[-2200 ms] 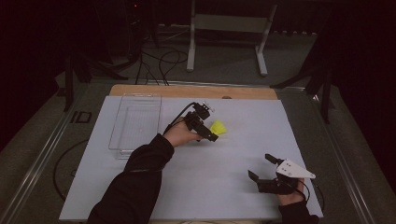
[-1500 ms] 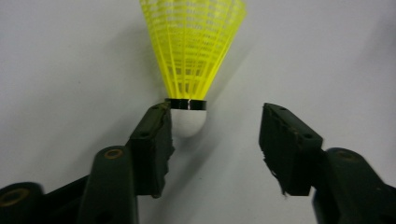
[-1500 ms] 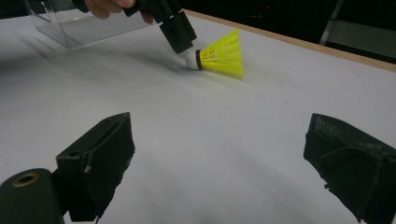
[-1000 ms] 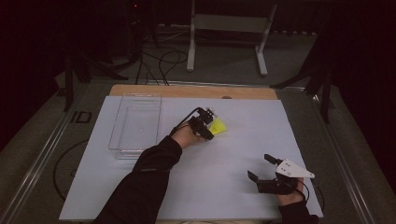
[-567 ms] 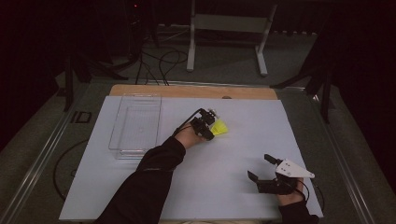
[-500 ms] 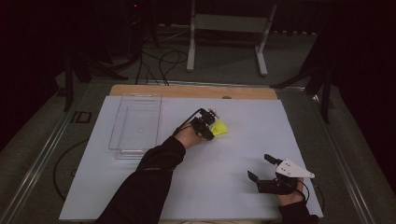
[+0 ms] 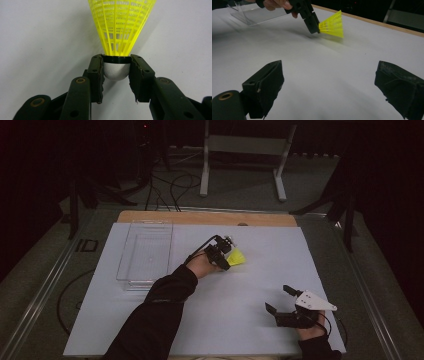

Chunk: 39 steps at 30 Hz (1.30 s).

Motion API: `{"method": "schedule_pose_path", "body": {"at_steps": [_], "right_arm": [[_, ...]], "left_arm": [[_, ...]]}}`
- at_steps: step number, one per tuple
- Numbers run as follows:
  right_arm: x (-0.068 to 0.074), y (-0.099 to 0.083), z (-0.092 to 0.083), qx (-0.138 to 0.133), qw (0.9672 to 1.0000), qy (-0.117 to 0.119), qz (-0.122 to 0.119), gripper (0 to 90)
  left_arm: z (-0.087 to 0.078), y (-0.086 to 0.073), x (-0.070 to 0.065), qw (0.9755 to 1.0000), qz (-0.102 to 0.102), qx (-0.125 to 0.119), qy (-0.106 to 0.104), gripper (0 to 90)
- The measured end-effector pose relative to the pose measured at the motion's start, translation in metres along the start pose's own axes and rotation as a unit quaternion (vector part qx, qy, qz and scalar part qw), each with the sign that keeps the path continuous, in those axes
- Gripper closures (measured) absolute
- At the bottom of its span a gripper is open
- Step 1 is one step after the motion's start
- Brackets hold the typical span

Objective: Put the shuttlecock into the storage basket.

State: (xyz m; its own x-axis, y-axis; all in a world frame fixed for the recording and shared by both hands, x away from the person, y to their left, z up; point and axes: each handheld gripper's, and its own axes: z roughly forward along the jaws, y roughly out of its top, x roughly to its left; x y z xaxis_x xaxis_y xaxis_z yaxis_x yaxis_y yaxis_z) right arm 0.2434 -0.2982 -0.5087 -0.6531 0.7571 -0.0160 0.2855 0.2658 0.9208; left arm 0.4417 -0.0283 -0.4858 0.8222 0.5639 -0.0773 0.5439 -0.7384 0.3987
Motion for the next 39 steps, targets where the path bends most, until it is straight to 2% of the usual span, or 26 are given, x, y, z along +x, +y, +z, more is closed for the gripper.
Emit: {"method": "schedule_pose_path", "body": {"at_steps": [13,18,25,39], "right_arm": [[0.000,0.000,0.000,0.001,1.0000,-0.002,0.000,8.3],[0.000,0.000,0.000,0.002,1.0000,-0.002,0.001,8.3],[0.000,0.000,0.000,0.002,1.0000,-0.005,0.001,8.3],[0.000,0.000,0.001,0.003,1.0000,-0.005,-0.002,8.3]], "left_arm": [[-0.020,0.000,-0.006,0.9998,0.016,0.005,-0.013,65.4],[-0.030,-0.002,-0.005,0.9994,0.016,0.013,-0.027,65.5],[-0.042,-0.005,-0.006,0.9988,0.023,0.034,-0.026,65.5],[-0.075,-0.013,0.000,0.9989,0.022,0.033,-0.024,65.5]]}}
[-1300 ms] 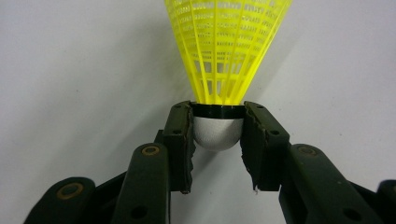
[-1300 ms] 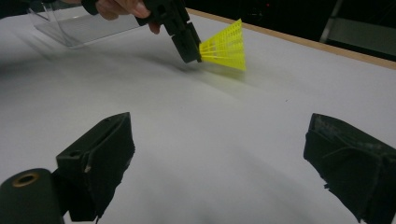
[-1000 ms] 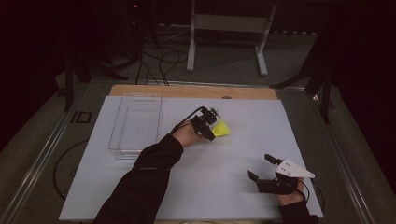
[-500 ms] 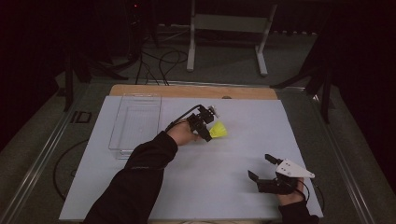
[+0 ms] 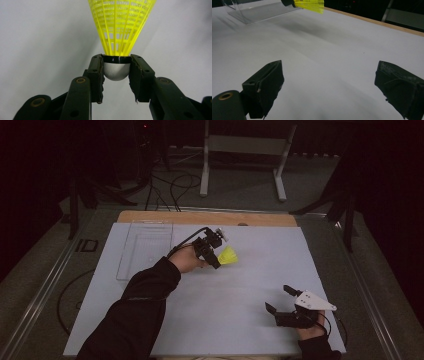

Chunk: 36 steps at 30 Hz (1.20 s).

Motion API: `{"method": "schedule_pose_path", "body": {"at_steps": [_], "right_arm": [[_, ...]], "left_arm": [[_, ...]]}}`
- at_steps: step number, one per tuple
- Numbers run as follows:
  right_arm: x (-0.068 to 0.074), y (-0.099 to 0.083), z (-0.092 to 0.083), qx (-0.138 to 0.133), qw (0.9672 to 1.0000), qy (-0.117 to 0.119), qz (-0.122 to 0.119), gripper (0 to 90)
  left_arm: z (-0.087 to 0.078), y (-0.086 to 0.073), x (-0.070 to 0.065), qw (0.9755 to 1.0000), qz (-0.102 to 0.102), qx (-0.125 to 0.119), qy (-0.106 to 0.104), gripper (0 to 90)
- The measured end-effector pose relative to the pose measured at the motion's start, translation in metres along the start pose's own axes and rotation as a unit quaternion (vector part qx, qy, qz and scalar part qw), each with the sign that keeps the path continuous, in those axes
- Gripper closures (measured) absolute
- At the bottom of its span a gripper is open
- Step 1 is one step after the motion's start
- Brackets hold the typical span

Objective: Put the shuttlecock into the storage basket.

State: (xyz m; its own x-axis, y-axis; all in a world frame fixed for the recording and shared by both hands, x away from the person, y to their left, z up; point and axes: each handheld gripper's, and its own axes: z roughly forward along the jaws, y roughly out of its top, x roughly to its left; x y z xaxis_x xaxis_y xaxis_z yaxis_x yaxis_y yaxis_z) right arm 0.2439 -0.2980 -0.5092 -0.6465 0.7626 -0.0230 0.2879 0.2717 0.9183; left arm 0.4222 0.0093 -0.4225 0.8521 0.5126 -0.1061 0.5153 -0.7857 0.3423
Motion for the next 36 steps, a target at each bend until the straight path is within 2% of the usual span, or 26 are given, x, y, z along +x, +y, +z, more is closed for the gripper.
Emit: {"method": "schedule_pose_path", "body": {"at_steps": [11,13,22,36], "right_arm": [[0.000,0.000,0.000,-0.001,1.0000,0.000,-0.001,8.3],[0.000,0.000,0.000,-0.002,1.0000,0.001,-0.001,8.3],[0.001,0.000,0.001,0.000,1.0000,0.002,-0.003,8.3],[0.001,0.001,0.001,0.000,1.0000,0.003,-0.002,8.3]], "left_arm": [[-0.027,-0.014,0.001,1.0000,-0.001,-0.007,0.004,65.5],[-0.031,-0.018,0.002,0.9999,-0.006,-0.011,0.003,65.5],[-0.048,-0.031,0.005,0.9999,-0.002,-0.014,0.007,65.5],[-0.073,-0.049,0.006,0.9991,-0.014,-0.032,0.026,65.5]]}}
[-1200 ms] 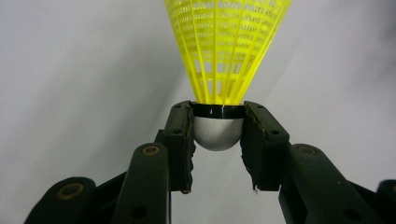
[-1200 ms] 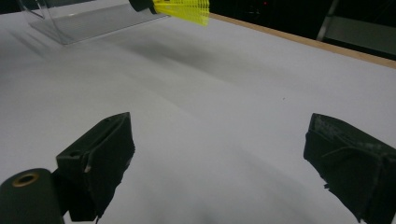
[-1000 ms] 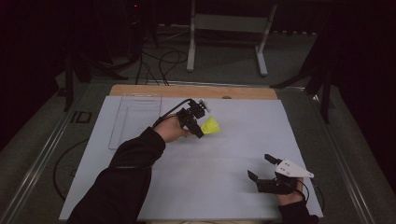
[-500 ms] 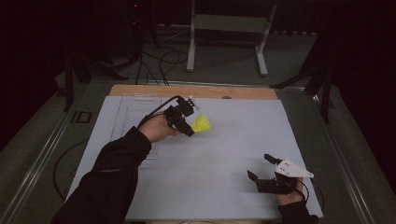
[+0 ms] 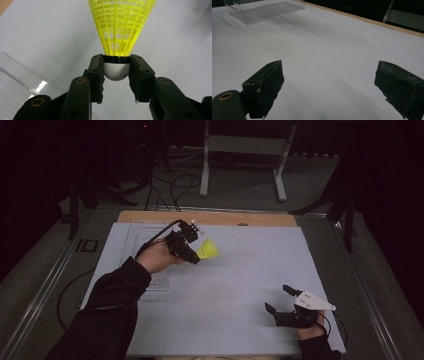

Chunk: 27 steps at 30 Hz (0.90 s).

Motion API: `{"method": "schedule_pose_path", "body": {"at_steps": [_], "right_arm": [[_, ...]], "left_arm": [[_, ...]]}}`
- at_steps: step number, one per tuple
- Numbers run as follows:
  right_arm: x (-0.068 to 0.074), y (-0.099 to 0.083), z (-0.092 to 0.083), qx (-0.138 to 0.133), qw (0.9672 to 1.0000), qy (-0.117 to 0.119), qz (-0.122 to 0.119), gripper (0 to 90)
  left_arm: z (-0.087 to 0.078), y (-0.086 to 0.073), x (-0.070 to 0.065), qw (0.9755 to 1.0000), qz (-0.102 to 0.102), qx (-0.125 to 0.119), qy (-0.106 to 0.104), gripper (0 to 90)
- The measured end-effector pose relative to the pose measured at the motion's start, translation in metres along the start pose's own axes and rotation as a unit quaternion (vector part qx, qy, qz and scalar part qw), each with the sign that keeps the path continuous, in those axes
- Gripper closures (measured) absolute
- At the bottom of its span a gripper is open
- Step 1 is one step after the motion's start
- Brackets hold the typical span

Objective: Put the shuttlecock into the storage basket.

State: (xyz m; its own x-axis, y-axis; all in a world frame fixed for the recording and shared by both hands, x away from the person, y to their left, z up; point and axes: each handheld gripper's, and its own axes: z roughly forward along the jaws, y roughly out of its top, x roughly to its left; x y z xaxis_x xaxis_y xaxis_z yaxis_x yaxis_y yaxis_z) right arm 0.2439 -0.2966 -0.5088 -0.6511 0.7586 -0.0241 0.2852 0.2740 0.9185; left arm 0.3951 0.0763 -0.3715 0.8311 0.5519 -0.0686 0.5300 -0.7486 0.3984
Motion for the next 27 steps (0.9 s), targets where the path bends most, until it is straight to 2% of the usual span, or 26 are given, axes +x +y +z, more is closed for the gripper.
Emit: {"method": "schedule_pose_path", "body": {"at_steps": [12,19,27], "right_arm": [[0.001,0.001,0.000,0.000,1.0000,0.002,-0.002,8.3],[0.000,0.001,0.000,0.000,1.0000,0.003,-0.003,8.3],[0.001,0.001,0.000,0.001,1.0000,0.003,-0.003,8.3]], "left_arm": [[-0.022,-0.018,0.008,0.9996,-0.013,-0.014,0.019,65.5],[-0.029,-0.030,0.010,0.9994,-0.015,-0.012,0.028,65.5],[-0.044,-0.044,0.017,0.9987,-0.029,-0.020,0.038,65.4]]}}
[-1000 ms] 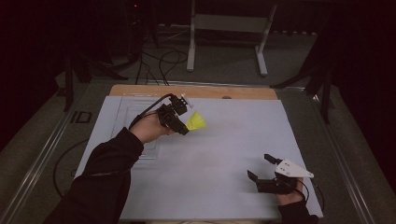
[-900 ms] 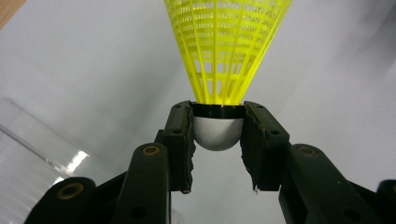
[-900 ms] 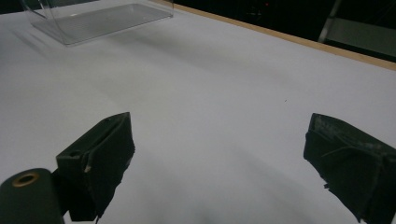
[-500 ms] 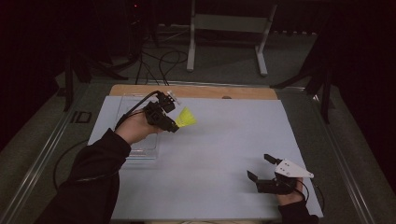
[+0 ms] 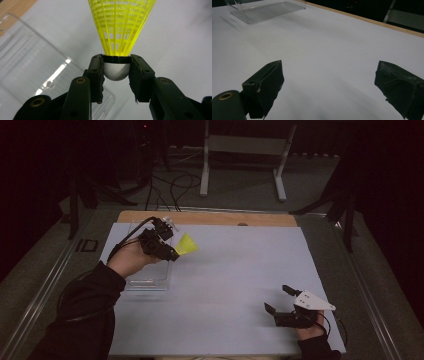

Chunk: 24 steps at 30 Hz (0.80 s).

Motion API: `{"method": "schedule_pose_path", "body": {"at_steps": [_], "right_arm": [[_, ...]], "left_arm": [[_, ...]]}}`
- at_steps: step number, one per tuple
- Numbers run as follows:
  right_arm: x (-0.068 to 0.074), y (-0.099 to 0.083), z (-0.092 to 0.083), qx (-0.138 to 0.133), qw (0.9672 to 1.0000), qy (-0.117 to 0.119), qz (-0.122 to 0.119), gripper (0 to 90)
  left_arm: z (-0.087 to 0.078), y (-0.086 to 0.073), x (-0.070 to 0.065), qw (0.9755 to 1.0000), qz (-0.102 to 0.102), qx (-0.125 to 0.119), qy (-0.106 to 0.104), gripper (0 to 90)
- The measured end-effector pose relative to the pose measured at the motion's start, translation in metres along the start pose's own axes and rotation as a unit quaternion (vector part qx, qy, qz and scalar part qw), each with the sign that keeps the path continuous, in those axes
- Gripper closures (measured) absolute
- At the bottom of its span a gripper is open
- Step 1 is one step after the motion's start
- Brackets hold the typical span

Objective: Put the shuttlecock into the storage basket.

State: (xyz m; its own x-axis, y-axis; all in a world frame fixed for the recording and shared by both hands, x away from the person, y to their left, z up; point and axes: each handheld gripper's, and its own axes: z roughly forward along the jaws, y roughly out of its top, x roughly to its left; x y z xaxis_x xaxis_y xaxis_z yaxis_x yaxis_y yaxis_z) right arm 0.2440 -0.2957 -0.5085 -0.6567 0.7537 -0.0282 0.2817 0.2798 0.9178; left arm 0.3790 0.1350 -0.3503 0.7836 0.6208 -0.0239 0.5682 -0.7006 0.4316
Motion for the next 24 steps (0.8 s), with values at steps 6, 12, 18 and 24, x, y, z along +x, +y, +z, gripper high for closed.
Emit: {"method": "schedule_pose_path", "body": {"at_steps": [6,12,18,24], "right_arm": [[0.000,0.000,0.001,0.001,1.0000,0.001,0.000,8.3],[0.000,0.000,0.000,0.001,1.0000,0.001,0.000,8.3],[0.000,0.000,0.001,0.002,1.0000,0.002,0.002,8.3],[0.001,0.000,0.001,0.003,1.0000,0.002,0.002,8.3]], "left_arm": [[-0.009,-0.011,0.007,0.9999,-0.011,-0.006,0.007,65.5],[-0.014,-0.022,0.013,0.9996,-0.023,-0.006,0.018,65.5],[-0.017,-0.032,0.020,0.9991,-0.033,-0.003,0.026,65.5],[-0.024,-0.043,0.029,0.9981,-0.052,-0.013,0.032,65.5]]}}
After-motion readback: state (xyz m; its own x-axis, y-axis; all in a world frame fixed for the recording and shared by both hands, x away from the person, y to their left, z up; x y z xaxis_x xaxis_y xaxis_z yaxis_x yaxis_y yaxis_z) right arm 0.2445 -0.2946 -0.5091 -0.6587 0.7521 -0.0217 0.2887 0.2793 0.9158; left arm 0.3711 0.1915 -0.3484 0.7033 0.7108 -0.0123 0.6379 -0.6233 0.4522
